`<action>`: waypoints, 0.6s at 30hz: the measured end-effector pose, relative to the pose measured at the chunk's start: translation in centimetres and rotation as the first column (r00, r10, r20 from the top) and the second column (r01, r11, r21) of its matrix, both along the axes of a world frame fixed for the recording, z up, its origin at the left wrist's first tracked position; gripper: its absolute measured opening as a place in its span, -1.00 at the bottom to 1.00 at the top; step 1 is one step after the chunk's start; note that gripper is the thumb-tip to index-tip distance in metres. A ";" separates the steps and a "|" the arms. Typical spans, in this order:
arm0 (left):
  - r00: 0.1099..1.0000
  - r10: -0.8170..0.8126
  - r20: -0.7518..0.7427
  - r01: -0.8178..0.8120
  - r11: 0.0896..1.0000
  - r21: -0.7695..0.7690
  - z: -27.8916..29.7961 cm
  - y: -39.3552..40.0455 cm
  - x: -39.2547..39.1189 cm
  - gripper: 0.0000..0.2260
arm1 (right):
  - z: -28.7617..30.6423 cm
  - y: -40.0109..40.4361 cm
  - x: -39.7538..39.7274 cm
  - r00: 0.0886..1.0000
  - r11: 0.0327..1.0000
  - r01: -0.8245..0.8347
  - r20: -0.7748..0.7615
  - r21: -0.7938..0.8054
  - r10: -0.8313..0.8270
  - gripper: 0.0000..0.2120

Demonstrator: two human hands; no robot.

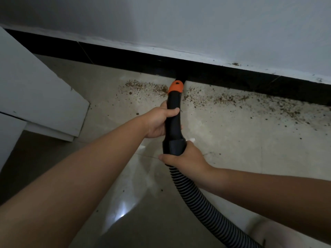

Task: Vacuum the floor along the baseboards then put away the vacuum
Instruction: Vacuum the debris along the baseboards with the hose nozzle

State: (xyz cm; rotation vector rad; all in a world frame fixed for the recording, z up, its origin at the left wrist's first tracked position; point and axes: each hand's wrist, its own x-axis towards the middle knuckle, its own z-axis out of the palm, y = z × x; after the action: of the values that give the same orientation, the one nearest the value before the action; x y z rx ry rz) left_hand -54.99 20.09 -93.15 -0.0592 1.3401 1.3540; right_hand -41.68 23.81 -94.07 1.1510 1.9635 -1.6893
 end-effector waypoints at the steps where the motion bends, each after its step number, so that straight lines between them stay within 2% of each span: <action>1: 1.000 -0.014 -0.005 0.014 1.000 -0.005 0.0 0.2 0.1 -0.63 | -0.1 0.1 0.2 1.000 1.000 0.007 0.000 0.001 -0.007 -0.46; 9: 0.997 -0.073 -0.024 0.071 0.995 -0.076 0.0 1.6 1.1 -0.70 | -0.5 1.0 1.6 0.999 0.999 0.039 -0.008 0.021 -0.039 -0.50; 13: 0.977 0.061 -0.204 -0.101 0.976 -0.194 -0.6 2.2 0.9 -0.65 | -0.2 2.0 1.7 0.998 0.992 -0.017 -0.059 0.126 0.024 -0.60; 15: 0.952 0.071 -0.298 -0.137 0.969 -0.205 -0.8 2.1 0.7 -0.63 | 0.0 2.4 1.7 0.995 0.986 -0.035 -0.091 0.165 0.051 -0.62; 18: 0.927 0.087 -0.365 -0.164 0.969 -0.186 -1.0 1.5 0.7 -0.73 | 0.0 1.9 1.5 0.990 0.981 -0.077 -0.104 0.175 0.096 -0.62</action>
State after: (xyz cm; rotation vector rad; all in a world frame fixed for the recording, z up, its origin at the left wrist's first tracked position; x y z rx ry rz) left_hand -54.28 21.63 -94.12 -0.0486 1.8123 1.3655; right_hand -40.14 25.73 -94.12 1.0290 2.2309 -1.5985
